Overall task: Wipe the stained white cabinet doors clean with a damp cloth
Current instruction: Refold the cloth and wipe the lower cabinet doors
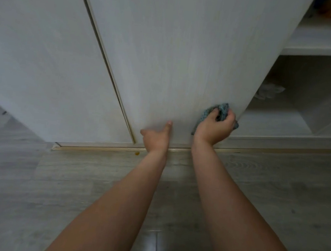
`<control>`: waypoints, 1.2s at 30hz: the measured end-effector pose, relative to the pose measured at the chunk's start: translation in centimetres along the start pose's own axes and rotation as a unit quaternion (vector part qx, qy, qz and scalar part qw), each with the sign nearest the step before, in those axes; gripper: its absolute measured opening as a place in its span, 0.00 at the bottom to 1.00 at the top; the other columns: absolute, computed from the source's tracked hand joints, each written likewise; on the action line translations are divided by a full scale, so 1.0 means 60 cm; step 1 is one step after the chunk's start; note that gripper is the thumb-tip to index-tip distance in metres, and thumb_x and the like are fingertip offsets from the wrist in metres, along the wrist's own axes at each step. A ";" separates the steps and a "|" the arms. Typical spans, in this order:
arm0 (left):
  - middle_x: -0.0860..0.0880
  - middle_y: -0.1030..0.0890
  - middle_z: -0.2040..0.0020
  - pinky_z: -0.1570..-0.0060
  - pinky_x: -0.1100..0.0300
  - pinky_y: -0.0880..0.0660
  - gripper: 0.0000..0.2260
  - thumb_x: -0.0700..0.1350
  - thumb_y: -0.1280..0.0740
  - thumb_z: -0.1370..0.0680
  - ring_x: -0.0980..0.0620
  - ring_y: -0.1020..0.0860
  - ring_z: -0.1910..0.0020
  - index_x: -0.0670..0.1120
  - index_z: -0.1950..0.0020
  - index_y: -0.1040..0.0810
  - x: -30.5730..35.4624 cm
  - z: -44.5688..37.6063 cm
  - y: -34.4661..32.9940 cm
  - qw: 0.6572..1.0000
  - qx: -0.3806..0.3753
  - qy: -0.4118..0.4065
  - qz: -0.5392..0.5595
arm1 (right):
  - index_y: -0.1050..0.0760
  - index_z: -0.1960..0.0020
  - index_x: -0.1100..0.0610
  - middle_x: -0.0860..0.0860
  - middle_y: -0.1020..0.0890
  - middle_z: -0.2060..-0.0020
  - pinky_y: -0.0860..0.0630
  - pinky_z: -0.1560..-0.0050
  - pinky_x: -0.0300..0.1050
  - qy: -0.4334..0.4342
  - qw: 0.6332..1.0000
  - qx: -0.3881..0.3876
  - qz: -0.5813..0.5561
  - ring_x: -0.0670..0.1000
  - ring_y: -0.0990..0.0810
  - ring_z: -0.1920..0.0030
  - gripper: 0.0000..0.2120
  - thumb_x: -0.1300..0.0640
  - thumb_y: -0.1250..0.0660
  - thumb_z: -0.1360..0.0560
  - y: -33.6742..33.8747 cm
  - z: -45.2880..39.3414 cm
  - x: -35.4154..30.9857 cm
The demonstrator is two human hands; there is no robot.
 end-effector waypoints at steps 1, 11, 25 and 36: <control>0.41 0.22 0.36 0.36 0.50 0.26 0.43 0.58 0.21 0.33 0.44 0.23 0.38 0.35 0.29 0.34 0.001 0.001 -0.007 0.999 -0.026 0.017 0.012 | 0.22 0.42 0.62 0.56 0.19 0.46 0.26 0.44 0.38 -0.020 1.000 -0.011 0.004 0.53 0.20 0.47 0.13 0.61 0.29 0.25 -0.011 0.012 0.015; 0.41 0.18 0.54 0.60 0.58 0.23 0.04 0.36 0.33 0.21 0.47 0.20 0.57 0.41 0.48 0.21 -0.011 0.052 -0.079 0.937 -0.317 0.051 0.139 | 0.21 0.58 0.59 0.56 0.21 0.55 0.29 0.53 0.40 -0.019 0.949 -0.299 0.095 0.44 0.26 0.58 0.07 0.58 0.31 0.23 -0.033 0.081 0.087; 0.43 0.18 0.48 0.52 0.53 0.20 0.21 0.36 0.26 0.31 0.47 0.19 0.54 0.43 0.39 0.21 0.056 0.071 -0.039 0.941 -0.266 -0.198 -0.059 | 0.20 0.49 0.65 0.58 0.17 0.57 0.20 0.55 0.48 -0.185 0.931 -0.315 0.000 0.57 0.17 0.56 0.06 0.64 0.30 0.24 -0.034 0.104 0.113; 0.43 0.21 0.38 0.34 0.48 0.28 0.33 0.63 0.27 0.32 0.43 0.25 0.36 0.45 0.34 0.24 0.040 0.041 -0.043 0.960 -0.176 -0.158 -0.151 | 0.16 0.49 0.59 0.51 0.14 0.56 0.20 0.47 0.50 -0.103 0.985 -0.139 0.010 0.51 0.17 0.54 0.07 0.64 0.29 0.26 0.022 0.044 0.057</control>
Point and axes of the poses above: each hand's wrist, its own z-axis away from the middle knuckle, its own y-axis out of the back of the hand, x = y × z, the point moved 8 cm from there along -z, towards the middle knuckle
